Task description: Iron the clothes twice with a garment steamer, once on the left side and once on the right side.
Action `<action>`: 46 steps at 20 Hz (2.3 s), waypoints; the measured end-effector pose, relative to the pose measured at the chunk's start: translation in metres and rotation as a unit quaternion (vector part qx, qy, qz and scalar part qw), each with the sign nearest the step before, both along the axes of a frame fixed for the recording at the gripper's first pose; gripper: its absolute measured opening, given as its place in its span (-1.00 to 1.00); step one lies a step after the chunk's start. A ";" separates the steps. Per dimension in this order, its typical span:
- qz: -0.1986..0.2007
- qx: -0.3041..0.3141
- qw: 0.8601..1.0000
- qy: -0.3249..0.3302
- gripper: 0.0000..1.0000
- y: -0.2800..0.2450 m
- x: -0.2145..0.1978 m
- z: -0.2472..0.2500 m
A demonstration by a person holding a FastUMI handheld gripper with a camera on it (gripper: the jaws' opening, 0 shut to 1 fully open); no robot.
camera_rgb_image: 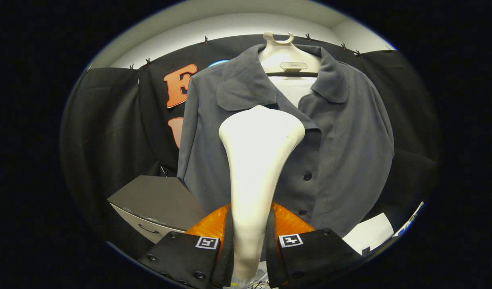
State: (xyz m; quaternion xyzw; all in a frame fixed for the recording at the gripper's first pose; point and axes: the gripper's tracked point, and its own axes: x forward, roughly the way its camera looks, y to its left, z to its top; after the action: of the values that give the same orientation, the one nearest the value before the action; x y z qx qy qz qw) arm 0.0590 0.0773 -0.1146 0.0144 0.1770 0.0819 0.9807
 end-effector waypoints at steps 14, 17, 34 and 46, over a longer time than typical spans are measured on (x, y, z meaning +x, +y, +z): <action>0.012 -0.010 0.997 0.072 -0.19 -0.004 -0.017 -0.086; 0.013 -0.013 0.996 0.088 -0.18 -0.005 -0.019 -0.105; -0.002 -0.008 0.984 0.179 -0.18 -0.025 -0.044 -0.204; -0.013 -0.005 0.970 0.244 -0.19 -0.034 -0.059 -0.278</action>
State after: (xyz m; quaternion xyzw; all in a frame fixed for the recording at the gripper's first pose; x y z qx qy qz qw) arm -0.0001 0.0433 -0.3928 0.0311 0.4111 0.0625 0.9089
